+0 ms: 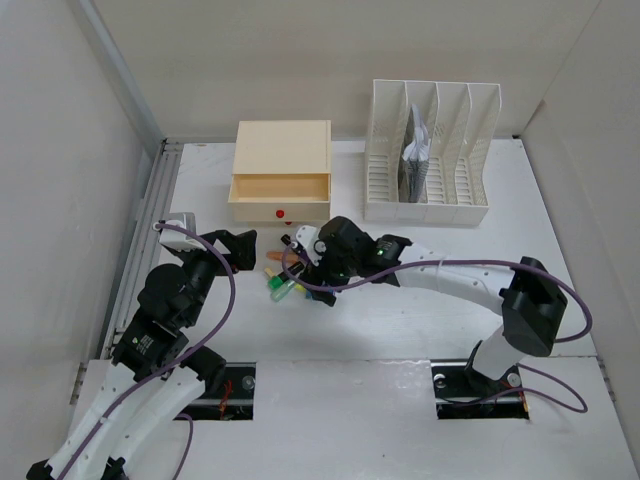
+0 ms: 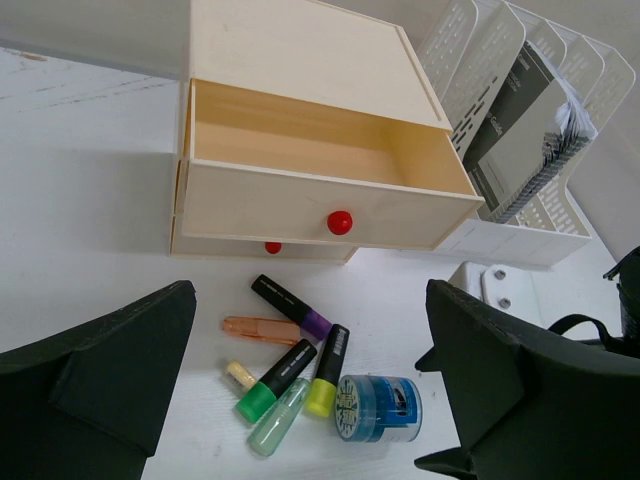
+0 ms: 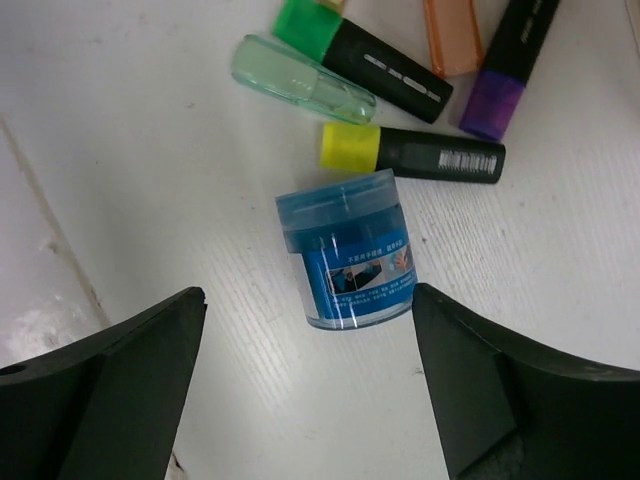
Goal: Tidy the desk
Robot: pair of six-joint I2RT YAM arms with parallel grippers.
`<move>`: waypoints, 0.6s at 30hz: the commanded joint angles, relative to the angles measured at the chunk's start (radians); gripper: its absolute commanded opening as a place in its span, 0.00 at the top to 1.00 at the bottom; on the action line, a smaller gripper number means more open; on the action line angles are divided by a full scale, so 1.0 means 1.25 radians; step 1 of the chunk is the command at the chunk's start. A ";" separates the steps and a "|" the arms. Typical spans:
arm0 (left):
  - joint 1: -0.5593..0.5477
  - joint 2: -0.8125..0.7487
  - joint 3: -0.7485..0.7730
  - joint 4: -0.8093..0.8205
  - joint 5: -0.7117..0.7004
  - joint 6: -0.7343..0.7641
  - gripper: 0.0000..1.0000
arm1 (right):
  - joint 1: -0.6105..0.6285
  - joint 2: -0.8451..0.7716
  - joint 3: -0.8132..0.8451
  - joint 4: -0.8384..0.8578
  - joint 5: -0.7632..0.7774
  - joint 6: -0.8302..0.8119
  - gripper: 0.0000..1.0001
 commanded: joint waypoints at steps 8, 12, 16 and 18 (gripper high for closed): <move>0.003 -0.009 -0.001 0.035 -0.005 0.010 0.00 | -0.065 0.053 0.027 0.008 -0.255 -0.279 0.11; 0.003 -0.016 -0.001 0.035 -0.005 0.010 0.00 | -0.084 0.077 0.043 0.008 -0.273 -0.295 0.11; 0.003 -0.016 -0.001 0.035 -0.005 0.010 0.00 | -0.084 0.099 0.050 0.031 -0.273 -0.304 0.11; 0.003 -0.016 -0.001 0.035 -0.005 0.010 0.00 | -0.084 0.116 0.050 0.031 -0.273 -0.296 0.11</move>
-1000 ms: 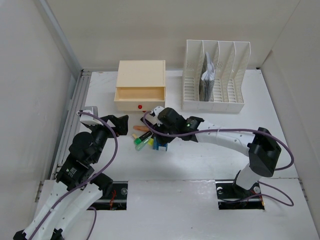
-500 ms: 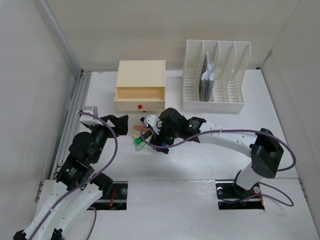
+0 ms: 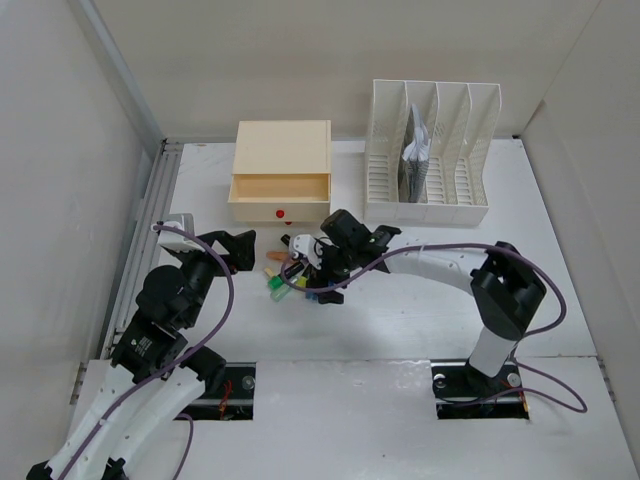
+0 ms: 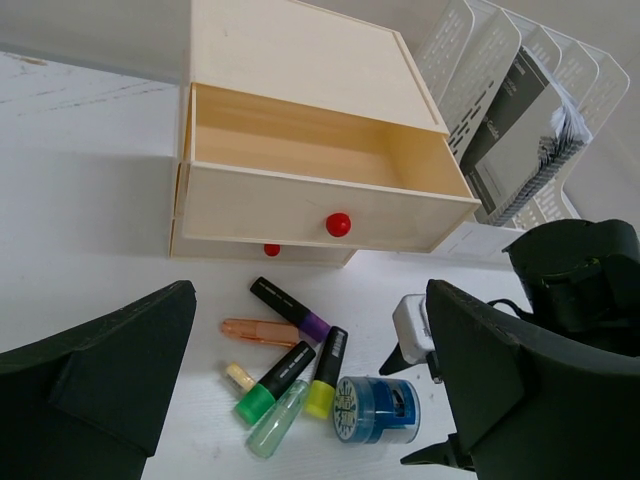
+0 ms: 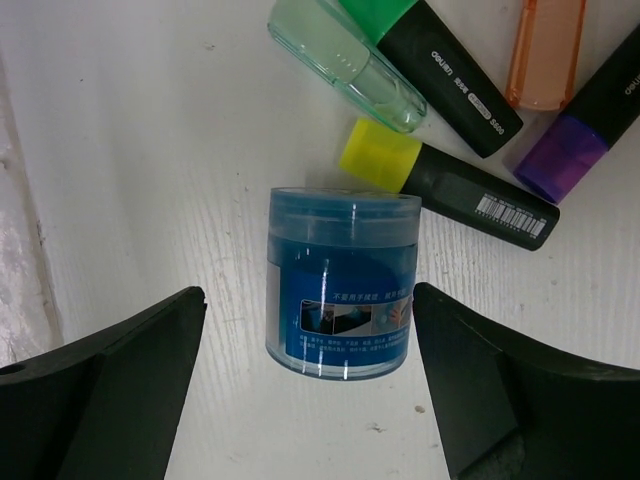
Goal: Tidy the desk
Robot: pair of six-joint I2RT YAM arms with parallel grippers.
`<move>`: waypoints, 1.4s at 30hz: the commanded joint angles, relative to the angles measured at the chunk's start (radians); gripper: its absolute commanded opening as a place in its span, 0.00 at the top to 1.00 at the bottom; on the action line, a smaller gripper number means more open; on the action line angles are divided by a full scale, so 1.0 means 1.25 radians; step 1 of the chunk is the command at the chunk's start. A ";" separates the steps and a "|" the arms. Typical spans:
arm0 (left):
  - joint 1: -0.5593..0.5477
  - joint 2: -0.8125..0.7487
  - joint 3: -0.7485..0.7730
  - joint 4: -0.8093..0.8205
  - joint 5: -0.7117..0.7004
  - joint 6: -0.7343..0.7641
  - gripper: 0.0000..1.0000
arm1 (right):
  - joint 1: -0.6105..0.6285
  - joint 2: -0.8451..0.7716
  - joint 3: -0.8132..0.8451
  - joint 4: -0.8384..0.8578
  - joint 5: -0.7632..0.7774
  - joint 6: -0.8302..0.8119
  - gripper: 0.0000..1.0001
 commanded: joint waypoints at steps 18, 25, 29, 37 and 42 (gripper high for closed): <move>0.003 -0.014 -0.001 0.035 -0.005 0.010 0.00 | 0.001 0.087 0.031 0.102 0.013 0.032 0.17; 0.003 -0.022 -0.001 0.035 -0.005 0.010 0.00 | 0.001 0.094 0.031 0.085 0.021 0.017 0.21; 0.003 -0.022 -0.001 0.035 -0.005 0.010 0.00 | 0.001 0.101 0.038 0.049 0.021 -0.011 0.21; 0.003 -0.022 -0.001 0.035 -0.005 0.010 0.00 | 0.009 0.109 0.038 0.028 0.028 -0.035 0.23; 0.003 -0.022 -0.001 0.035 -0.005 0.010 0.00 | 0.009 0.109 0.038 0.019 0.028 -0.043 0.42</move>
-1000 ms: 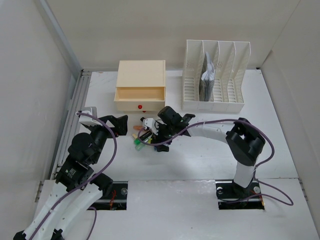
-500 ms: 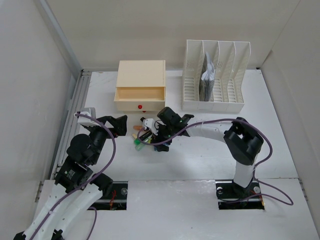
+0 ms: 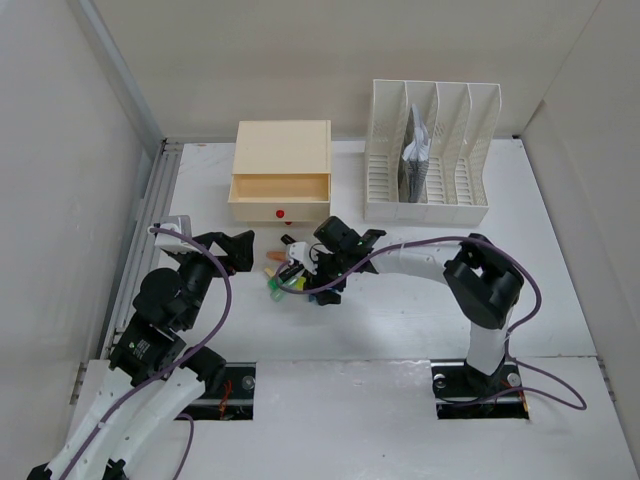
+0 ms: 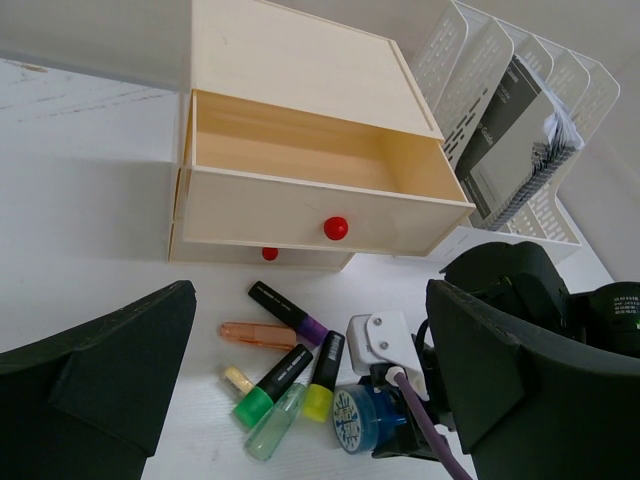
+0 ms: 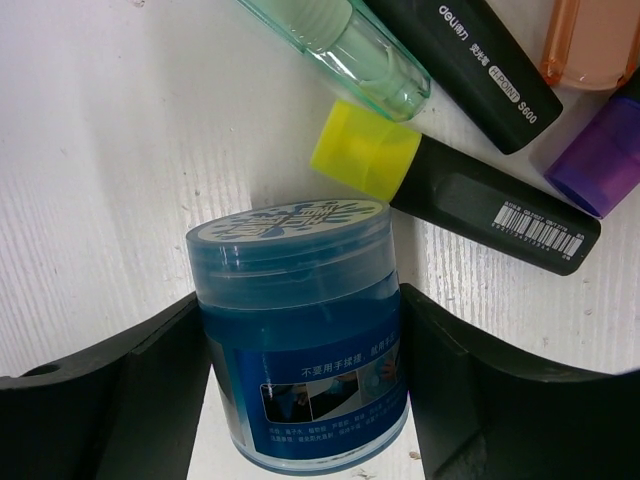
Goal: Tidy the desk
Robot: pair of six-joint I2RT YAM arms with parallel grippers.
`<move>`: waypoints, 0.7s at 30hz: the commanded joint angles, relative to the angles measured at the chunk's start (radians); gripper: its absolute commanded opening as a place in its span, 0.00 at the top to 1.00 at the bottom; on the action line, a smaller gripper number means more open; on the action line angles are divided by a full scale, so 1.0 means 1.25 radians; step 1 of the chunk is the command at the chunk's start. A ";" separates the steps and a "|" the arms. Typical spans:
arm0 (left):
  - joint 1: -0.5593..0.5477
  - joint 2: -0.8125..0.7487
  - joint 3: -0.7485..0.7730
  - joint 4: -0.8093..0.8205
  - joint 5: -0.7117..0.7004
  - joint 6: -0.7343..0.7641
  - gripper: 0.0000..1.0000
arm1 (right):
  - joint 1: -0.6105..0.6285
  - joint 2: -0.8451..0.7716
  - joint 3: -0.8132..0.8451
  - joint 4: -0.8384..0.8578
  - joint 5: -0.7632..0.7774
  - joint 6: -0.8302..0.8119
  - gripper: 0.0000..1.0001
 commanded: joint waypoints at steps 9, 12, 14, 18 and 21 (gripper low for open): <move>0.003 -0.015 -0.001 0.035 -0.005 0.010 0.00 | 0.015 -0.052 0.041 -0.086 -0.052 -0.054 0.75; 0.003 -0.015 -0.001 0.035 -0.005 0.010 0.00 | 0.015 -0.118 0.087 -0.140 -0.113 -0.082 0.79; 0.003 -0.015 -0.001 0.035 -0.005 0.010 0.00 | 0.015 -0.155 0.125 -0.188 -0.138 -0.108 0.82; 0.003 -0.015 -0.001 0.035 -0.005 0.010 0.00 | 0.015 -0.200 0.187 -0.258 -0.177 -0.157 0.83; 0.003 -0.023 -0.001 0.035 -0.012 0.002 0.00 | 0.015 -0.227 0.248 -0.310 -0.187 -0.194 0.83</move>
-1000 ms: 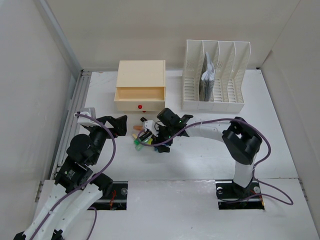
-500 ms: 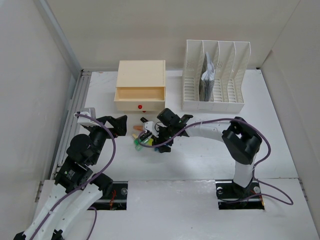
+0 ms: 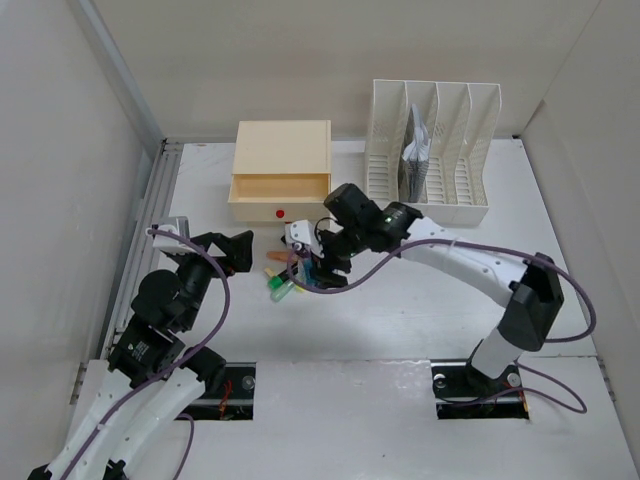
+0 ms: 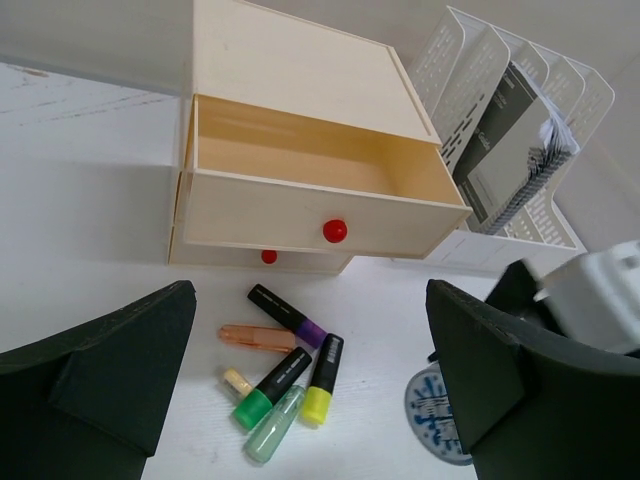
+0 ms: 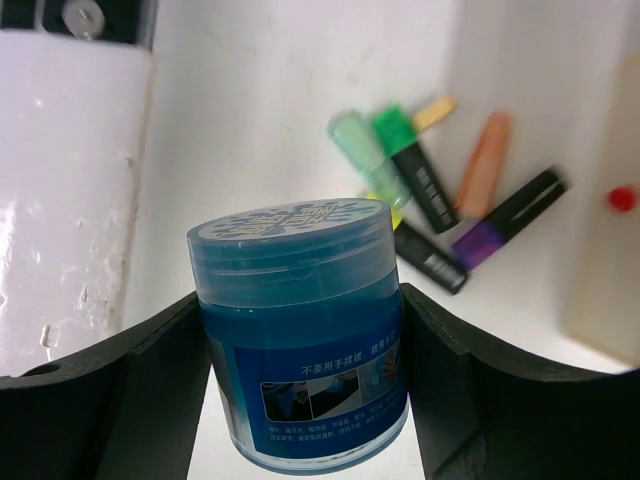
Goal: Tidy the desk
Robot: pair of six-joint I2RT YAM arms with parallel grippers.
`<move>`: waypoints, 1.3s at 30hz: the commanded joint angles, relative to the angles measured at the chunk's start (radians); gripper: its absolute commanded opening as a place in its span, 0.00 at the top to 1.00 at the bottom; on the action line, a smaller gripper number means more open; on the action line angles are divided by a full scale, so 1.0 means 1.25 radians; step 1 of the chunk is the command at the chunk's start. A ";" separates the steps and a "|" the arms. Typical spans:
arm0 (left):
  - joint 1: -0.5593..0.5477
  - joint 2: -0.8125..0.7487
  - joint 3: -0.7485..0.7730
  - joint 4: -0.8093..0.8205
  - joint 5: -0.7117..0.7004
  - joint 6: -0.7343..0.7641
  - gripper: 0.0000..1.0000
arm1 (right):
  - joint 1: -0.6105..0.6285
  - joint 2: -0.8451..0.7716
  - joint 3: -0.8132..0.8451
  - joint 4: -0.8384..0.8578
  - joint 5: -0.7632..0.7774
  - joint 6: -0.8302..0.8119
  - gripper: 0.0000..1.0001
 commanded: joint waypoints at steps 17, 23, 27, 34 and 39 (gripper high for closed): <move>0.003 -0.039 -0.008 0.035 -0.011 0.003 0.00 | -0.023 -0.030 0.338 0.038 0.215 -0.055 0.85; 0.003 -0.046 -0.008 0.035 -0.011 0.003 0.00 | -0.038 0.025 0.347 0.146 0.335 -0.037 0.85; 0.003 -0.046 -0.008 0.043 -0.011 0.003 0.00 | -0.054 0.089 0.407 0.165 0.353 -0.030 0.85; 0.003 -0.046 -0.008 0.043 -0.011 0.003 0.00 | -0.091 0.142 0.450 0.192 0.346 -0.015 0.85; 0.003 -0.046 -0.008 0.043 -0.004 0.003 0.00 | -0.098 0.176 0.495 0.167 0.320 -0.015 0.84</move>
